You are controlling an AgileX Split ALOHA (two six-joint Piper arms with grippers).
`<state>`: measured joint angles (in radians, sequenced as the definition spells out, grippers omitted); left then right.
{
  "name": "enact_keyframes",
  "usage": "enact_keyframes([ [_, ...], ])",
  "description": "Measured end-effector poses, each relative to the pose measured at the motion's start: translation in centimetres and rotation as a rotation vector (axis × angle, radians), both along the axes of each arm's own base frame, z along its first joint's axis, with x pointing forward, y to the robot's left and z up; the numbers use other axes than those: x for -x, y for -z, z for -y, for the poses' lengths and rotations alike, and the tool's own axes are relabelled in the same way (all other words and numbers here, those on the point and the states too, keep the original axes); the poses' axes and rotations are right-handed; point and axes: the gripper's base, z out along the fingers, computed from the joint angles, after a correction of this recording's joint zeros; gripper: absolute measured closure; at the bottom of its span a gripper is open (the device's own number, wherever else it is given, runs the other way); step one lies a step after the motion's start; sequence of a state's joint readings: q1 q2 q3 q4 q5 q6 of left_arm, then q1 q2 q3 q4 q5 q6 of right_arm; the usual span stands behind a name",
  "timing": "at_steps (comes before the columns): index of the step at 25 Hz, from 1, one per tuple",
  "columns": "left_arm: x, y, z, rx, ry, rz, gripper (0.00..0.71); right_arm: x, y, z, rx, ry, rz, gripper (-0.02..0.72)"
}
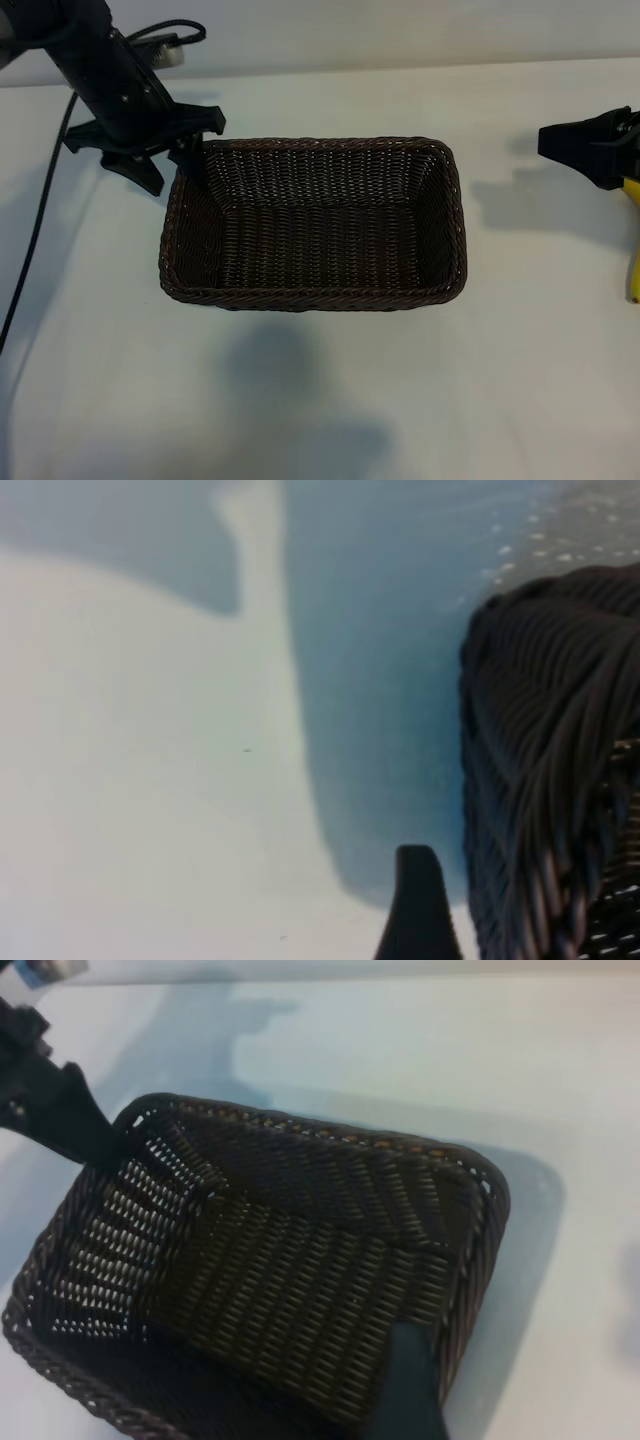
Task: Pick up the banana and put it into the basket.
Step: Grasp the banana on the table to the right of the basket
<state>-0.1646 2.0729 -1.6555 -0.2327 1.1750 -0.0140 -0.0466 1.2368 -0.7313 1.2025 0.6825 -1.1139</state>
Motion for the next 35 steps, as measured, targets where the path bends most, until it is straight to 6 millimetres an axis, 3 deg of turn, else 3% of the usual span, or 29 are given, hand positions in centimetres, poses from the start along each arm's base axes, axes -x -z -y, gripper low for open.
enact_keyframes([
  [8, 0.4, -4.0, -0.3, -0.004, 0.003, 0.109, 0.149, 0.0, 0.0, 0.0, 0.000, 0.000, 0.000, 0.132],
  [12, 0.7, -5.7, -1.2, -0.094, 0.028, 0.174, 0.149, 0.0, 0.0, 0.0, 0.000, 0.000, 0.000, 0.132],
  [18, 0.5, -6.2, -3.4, -0.331, 0.088, 0.224, 0.149, 0.0, 0.0, 0.0, 0.000, 0.000, 0.000, 0.132],
  [24, 0.3, -6.3, -4.8, -0.399, 0.059, 0.230, 0.149, 0.0, 0.0, 0.0, 0.000, 0.000, 0.000, 0.132],
  [35, 0.4, -6.1, -13.1, -0.254, -0.200, 0.176, 0.149, 0.0, 0.0, 0.0, 0.000, 0.000, 0.000, 0.132],
])
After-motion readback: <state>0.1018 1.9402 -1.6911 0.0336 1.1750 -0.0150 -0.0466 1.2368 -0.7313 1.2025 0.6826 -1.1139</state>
